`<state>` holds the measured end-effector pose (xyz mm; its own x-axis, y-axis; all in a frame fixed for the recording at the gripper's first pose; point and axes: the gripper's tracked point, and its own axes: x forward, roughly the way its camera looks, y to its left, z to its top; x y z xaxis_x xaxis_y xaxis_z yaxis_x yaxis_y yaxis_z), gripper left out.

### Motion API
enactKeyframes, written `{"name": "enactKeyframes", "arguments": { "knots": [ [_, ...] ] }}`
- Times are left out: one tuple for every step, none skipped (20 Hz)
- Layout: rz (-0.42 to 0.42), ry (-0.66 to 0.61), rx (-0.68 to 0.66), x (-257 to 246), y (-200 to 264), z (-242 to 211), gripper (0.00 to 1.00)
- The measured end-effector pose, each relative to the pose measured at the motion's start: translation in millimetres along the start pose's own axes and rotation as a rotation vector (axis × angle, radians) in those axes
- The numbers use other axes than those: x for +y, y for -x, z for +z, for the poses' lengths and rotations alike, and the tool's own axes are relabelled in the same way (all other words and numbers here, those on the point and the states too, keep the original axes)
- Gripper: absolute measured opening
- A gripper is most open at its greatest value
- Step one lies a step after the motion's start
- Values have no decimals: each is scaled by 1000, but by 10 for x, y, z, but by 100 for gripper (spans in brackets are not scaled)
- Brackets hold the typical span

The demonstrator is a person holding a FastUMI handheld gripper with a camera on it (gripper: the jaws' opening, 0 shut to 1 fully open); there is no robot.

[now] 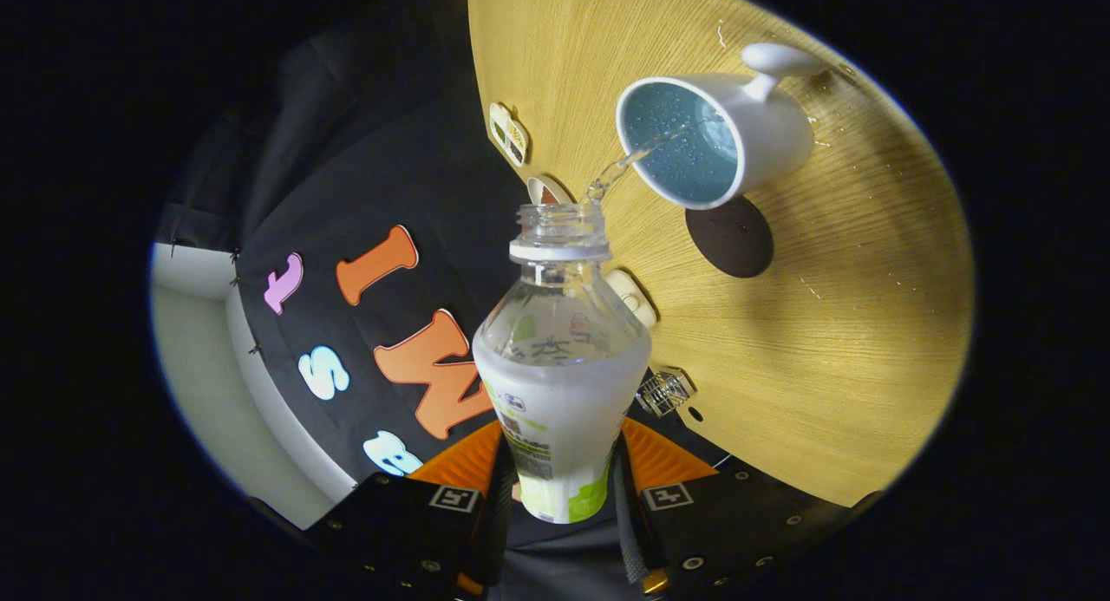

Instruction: Take the bottle from table, then pour the juice into the cup, finally place the bottle on the coaster

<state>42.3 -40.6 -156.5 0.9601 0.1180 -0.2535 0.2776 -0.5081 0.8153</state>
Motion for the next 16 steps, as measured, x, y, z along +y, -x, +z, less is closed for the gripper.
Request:
{"name": "enactKeyframes", "arguments": {
  "knots": [
    [0,-14,-1,31,22,2,54],
    [0,-28,-2,45,21,4,54],
    [5,-44,1,65,30,8,54],
    [9,-62,1,69,39,15,54],
    [12,-75,-1,82,30,18,54],
    [10,-84,-2,74,26,26,54],
    [9,-90,-4,71,22,35,54],
    [7,-94,-6,67,11,37,54],
    [7,-96,-7,85,-8,36,54],
    [9,-99,-10,94,-11,47,54],
    [13,-101,-11,103,-9,55,54],
    [28,-116,-19,133,-8,66,54],
    [40,-132,-21,183,10,95,54],
    [43,-140,-22,171,28,93,54],
    [42,-140,-28,158,10,98,54],
    [34,-138,-26,125,4,88,54]
  ]
}}
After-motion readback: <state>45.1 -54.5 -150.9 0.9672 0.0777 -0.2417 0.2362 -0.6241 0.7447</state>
